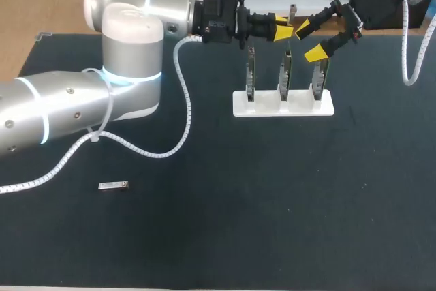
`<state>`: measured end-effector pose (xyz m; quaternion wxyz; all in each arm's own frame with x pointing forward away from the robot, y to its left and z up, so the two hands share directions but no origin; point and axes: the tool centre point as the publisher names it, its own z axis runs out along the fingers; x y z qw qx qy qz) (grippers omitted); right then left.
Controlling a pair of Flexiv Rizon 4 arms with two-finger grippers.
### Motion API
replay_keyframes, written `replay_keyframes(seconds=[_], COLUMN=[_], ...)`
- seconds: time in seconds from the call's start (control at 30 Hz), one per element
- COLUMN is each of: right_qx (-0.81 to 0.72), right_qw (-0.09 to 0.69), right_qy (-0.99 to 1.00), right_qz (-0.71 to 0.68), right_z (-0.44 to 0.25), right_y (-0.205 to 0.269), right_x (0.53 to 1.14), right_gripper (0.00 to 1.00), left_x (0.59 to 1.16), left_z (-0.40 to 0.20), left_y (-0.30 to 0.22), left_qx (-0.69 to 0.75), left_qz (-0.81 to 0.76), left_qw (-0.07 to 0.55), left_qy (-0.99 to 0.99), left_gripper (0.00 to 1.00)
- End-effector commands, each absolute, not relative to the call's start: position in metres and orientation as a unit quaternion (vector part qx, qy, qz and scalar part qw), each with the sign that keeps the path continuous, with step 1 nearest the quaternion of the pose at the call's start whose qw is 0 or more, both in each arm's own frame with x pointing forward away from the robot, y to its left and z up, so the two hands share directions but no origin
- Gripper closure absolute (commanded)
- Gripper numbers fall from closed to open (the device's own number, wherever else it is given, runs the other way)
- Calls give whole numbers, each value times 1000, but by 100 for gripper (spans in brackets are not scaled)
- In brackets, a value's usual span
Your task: Pick up the optical module with the left hand, and insert it into the network port with the right hand.
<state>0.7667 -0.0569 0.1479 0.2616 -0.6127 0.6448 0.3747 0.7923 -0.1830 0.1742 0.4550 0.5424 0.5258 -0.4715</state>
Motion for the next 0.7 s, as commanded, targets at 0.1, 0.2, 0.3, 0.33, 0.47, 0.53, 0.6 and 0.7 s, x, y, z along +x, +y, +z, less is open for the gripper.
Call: replay_keyframes(seconds=[0.1, 0.2, 0.3, 0.33, 0.47, 0.53, 0.6, 0.7], right_qx=[-613, -613, -613, -613, -613, -613, -613, -613], right_qw=[262, 262, 262, 262, 262, 262, 262, 262], right_qy=[645, 645, 645, 645, 645, 645, 645, 645], right_qz=[375, 375, 375, 375, 375, 375, 375, 375], right_z=[148, 148, 148, 148, 148, 148, 148, 148], right_y=[-57, -57, -57, -57, -57, -57, -57, -57], right_x=[766, 766, 766, 766, 766, 766, 766, 766], right_gripper=[0, 0, 0, 0, 0, 0, 0, 0], left_x=[790, 788, 786, 786, 786, 786, 786, 786], left_z=[170, 169, 168, 167, 163, 163, 163, 163], left_y=[-185, -186, -188, -189, -191, -191, -192, -192], left_qx=[533, 532, 532, 532, 528, 526, 525, 524], left_qz=[-474, -476, -477, -479, -482, -482, -482, -482], left_qw=[464, 465, 465, 466, 468, 469, 471, 473], left_qy=[525, 524, 522, 520, 520, 520, 520, 519], left_gripper=[100, 100, 100, 100, 100, 100, 100, 100])
